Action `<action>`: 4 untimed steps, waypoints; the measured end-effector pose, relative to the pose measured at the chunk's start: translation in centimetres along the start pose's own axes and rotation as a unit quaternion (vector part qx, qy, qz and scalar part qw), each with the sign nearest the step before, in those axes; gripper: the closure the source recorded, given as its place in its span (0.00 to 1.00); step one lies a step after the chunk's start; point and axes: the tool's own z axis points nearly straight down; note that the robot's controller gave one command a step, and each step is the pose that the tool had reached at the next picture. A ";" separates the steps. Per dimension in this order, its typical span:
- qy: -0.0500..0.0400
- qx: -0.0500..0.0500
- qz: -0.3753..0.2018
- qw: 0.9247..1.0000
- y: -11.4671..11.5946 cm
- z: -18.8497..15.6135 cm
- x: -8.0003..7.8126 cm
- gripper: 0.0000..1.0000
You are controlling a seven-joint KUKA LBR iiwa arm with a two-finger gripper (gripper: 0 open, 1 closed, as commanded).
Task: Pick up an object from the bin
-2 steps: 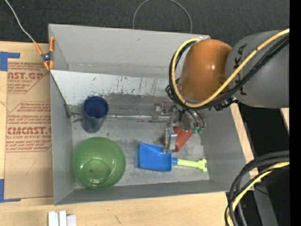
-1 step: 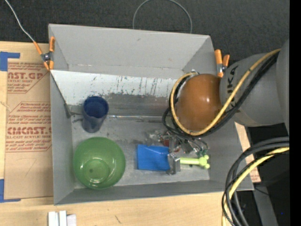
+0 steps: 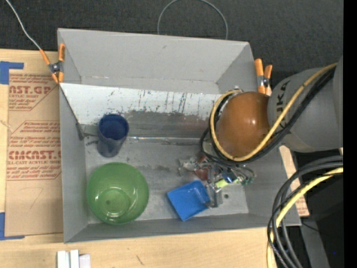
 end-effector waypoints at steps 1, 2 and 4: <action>0.000 0.000 -0.001 1.000 0.1 0.0 0.0 0.00; 0.000 -0.001 -0.018 1.000 0.3 -0.2 0.4 0.00; -0.002 0.000 -0.141 0.990 -1.3 0.6 1.3 1.00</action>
Offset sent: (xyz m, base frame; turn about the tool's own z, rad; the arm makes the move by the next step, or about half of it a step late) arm -0.0290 -0.0286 0.0380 -0.2761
